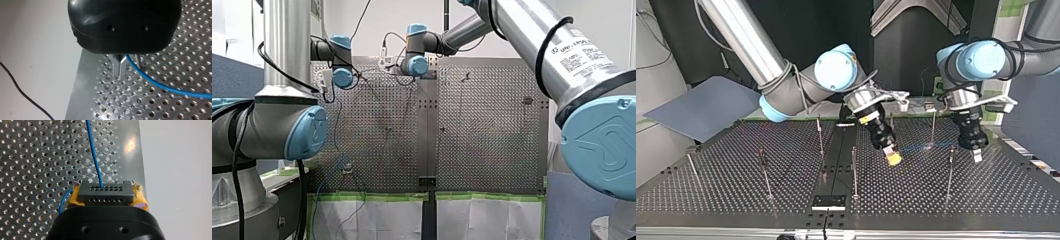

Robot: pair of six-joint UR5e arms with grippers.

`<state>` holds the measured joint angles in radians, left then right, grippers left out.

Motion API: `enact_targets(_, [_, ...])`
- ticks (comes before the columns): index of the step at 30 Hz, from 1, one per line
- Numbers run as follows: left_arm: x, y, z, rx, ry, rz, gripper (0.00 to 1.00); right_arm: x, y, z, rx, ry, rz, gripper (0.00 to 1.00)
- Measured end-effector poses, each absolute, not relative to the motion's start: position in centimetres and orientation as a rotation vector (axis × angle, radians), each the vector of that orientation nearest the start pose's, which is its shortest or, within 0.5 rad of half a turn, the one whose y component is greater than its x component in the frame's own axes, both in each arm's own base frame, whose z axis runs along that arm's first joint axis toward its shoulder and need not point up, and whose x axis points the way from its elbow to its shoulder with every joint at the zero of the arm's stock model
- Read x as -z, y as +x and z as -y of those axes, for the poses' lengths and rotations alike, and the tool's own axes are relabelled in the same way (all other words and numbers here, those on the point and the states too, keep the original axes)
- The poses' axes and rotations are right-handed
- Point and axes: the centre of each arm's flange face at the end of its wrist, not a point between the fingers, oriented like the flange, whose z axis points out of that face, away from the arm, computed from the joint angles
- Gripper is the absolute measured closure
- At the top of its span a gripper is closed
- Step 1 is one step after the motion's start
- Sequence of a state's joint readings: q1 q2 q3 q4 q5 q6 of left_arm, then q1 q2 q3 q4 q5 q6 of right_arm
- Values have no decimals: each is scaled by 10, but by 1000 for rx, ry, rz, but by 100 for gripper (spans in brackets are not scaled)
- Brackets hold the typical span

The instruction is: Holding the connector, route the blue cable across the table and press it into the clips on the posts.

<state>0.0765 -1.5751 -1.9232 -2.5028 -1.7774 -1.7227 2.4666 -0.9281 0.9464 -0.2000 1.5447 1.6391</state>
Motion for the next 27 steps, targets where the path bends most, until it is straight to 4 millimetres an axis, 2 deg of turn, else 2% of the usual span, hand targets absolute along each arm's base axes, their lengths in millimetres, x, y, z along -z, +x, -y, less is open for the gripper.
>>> enact_targets(5, [-381,504,73,-48,-324,-1240,100,-419,678,376,2718,-2198,-834,100])
enact_targets(10, [-368,513,68,-54,-327,-1259,100,-419,676,380,2717,-2201,-844,100])
enact_targets(17, [-356,535,62,-42,-316,-1267,100,-416,675,383,2713,-2206,-859,100])
enact_targets(21, [-356,549,61,-24,-301,-1265,100,-415,675,385,2714,-2207,-863,100])
enact_targets(27, [-361,559,53,-17,-310,-1244,100,-417,672,391,2725,-2202,-871,100])
